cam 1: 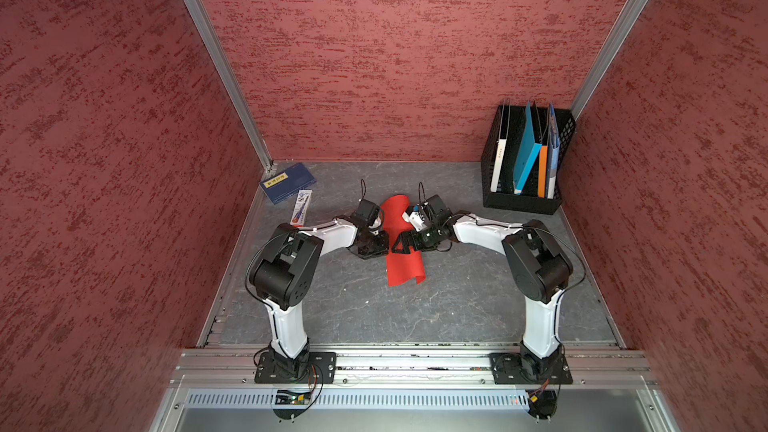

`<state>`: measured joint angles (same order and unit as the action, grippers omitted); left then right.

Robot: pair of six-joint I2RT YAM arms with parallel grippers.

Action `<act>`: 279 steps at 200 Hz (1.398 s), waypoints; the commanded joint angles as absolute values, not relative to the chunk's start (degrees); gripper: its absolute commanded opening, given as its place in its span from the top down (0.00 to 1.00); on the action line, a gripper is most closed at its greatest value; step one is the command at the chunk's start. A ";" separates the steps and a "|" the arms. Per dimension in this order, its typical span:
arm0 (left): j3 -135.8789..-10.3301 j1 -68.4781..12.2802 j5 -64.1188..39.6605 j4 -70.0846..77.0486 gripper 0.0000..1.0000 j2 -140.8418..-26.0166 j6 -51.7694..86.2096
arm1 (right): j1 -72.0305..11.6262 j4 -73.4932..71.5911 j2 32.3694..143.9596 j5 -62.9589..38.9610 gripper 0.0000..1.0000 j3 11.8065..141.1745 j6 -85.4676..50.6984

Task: Fold the rectangular paper in half along the long edge
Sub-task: Pick up the paper from the center of the board.

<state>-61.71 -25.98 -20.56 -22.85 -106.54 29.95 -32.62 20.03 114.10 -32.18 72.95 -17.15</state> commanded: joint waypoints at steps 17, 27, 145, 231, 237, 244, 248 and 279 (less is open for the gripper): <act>-60.54 -25.75 -20.05 -22.94 1.00 -108.28 29.79 | -33.55 25.11 119.59 -28.38 0.03 71.41 -19.54; -60.49 -25.74 -20.12 -22.76 1.00 -108.36 29.85 | -33.56 25.52 119.86 -27.70 0.03 71.63 -19.80; -58.63 -25.16 -21.82 -19.69 1.00 -108.98 30.63 | -35.33 29.99 124.01 -19.54 0.04 76.27 -23.15; -56.64 -23.75 -23.62 -17.13 1.00 -109.06 30.59 | -35.42 35.63 124.51 -12.88 0.08 78.14 -24.24; -56.54 -23.69 -23.63 -16.97 1.00 -109.07 30.60 | -35.49 35.79 124.29 -12.51 0.09 78.05 -24.09; -56.43 -23.64 -23.79 -16.81 1.00 -109.04 30.63 | -35.42 35.93 124.06 -12.09 0.10 77.96 -24.08; -56.43 -23.55 -23.82 -16.77 1.00 -109.07 30.54 | -35.42 36.07 123.94 -11.84 0.11 78.00 -24.08; -56.34 -23.38 -24.17 -16.50 1.00 -109.42 30.59 | -35.38 35.49 122.47 -10.70 0.14 77.36 -24.17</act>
